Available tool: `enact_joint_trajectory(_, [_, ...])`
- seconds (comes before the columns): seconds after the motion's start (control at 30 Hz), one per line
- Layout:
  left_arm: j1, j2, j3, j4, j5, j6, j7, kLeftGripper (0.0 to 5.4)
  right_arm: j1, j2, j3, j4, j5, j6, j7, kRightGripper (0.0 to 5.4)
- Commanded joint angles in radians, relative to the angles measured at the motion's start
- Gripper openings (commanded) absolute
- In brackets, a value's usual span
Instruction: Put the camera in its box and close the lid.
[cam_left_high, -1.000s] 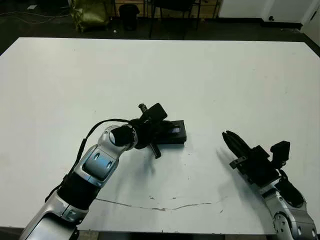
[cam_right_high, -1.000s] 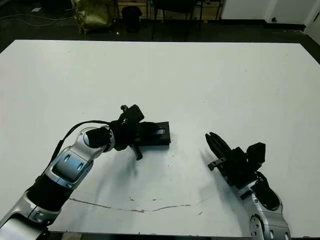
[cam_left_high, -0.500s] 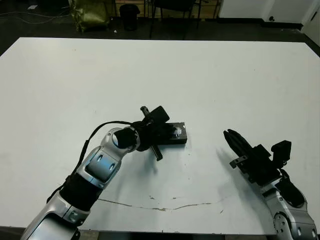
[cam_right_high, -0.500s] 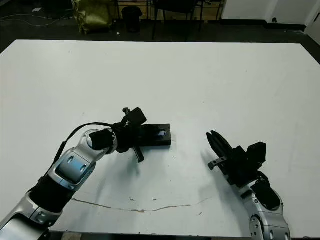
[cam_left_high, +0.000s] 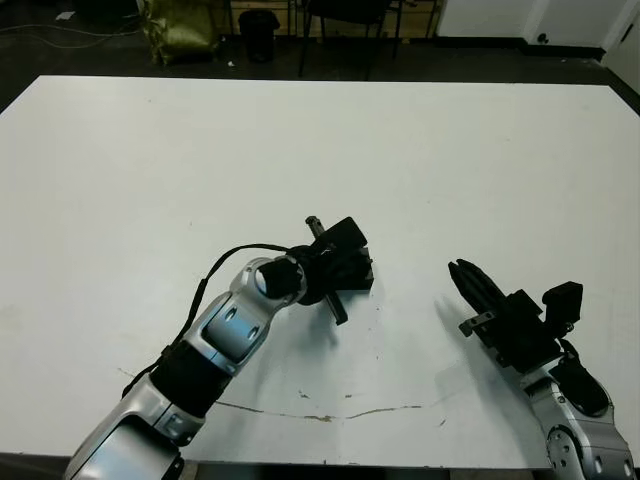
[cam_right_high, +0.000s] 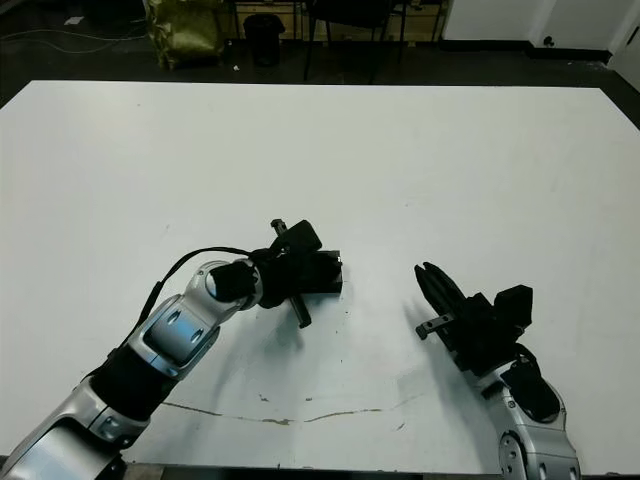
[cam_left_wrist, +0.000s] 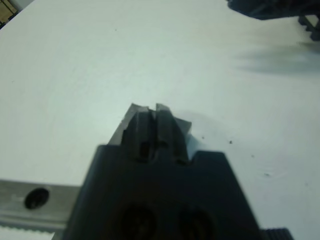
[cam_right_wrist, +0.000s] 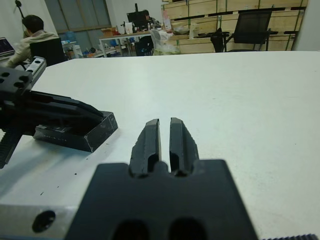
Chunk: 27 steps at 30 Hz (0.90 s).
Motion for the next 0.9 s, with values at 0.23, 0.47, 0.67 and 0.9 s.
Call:
enact_joint_trajectory(0.23, [0.006,0.027,-0.007,0.095,0.038,0.023,0.009,0.02,0.004,-0.007,-0.004,0.025,0.011,0.013,0.018,0.0])
enact_joint_trajectory(0.47, [0.009,0.019,0.084,0.186,-0.014,0.024,0.009,0.02,0.012,-0.01,-0.004,0.002,0.0,0.033,-0.002,0.0])
enact_joint_trajectory(0.67, [0.03,0.024,0.126,0.23,-0.052,0.017,0.003,0.02,0.011,-0.01,-0.005,-0.006,0.001,0.045,-0.007,0.0])
enact_joint_trajectory(0.9, [0.076,0.042,0.145,0.222,-0.062,0.0,0.004,0.02,0.009,-0.013,-0.007,-0.004,0.004,0.051,0.0,0.0])
